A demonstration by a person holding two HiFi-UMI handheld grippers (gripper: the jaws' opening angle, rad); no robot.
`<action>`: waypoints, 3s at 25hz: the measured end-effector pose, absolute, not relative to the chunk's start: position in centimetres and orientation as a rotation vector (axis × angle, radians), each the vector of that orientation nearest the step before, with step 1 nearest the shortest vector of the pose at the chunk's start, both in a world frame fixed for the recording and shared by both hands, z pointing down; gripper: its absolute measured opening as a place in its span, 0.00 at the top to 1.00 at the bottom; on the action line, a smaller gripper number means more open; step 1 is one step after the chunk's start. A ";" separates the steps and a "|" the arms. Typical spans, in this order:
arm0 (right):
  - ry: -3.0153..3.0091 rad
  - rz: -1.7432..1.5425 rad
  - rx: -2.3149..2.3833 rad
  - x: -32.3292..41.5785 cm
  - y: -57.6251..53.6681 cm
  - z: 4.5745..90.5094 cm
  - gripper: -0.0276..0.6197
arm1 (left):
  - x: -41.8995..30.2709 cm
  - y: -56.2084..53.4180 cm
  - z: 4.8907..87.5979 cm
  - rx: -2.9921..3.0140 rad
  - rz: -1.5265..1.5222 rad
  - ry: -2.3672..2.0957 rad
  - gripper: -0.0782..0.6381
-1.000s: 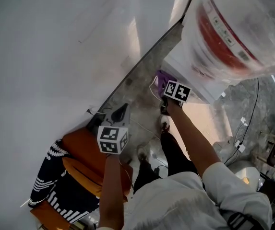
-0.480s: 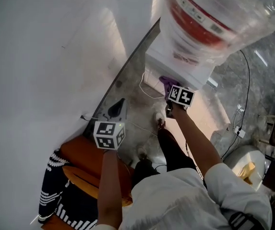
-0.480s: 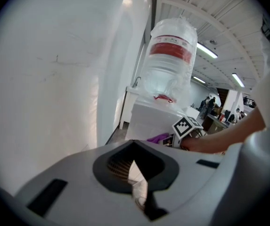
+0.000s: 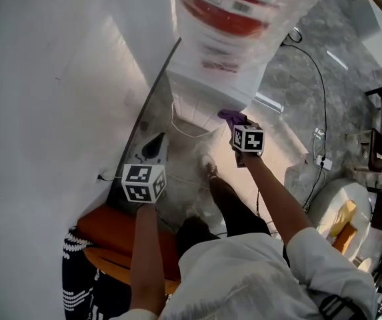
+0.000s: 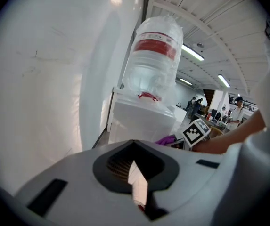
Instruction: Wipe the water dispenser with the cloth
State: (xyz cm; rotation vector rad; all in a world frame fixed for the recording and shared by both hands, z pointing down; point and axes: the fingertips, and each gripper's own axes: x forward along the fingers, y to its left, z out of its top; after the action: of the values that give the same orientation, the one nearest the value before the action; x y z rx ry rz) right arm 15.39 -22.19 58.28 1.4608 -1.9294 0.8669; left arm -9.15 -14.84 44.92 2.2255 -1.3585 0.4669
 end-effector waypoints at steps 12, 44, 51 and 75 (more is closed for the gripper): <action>-1.971 0.847 1.344 14.5 -18.5 59.7 0.87 | -10.8 -12.6 47.5 2.140 0.403 -1.404 0.88; -2.109 1.253 1.207 -6.3 -29.7 78.6 0.87 | -16.3 -13.2 61.4 1.819 0.368 -1.475 0.88; -2.016 1.375 1.300 -2.1 -30.0 79.6 0.87 | -16.6 -13.6 63.2 1.812 0.393 -1.432 0.88; -1.737 0.998 1.242 15.2 -20.3 84.6 0.87 | -9.7 -15.6 69.5 1.869 0.435 -1.246 0.88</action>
State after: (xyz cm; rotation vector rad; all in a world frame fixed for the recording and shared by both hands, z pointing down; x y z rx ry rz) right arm 15.23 -20.26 84.60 1.2417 -1.7373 0.9981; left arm -9.69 -15.59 69.53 1.8688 -1.2464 0.4351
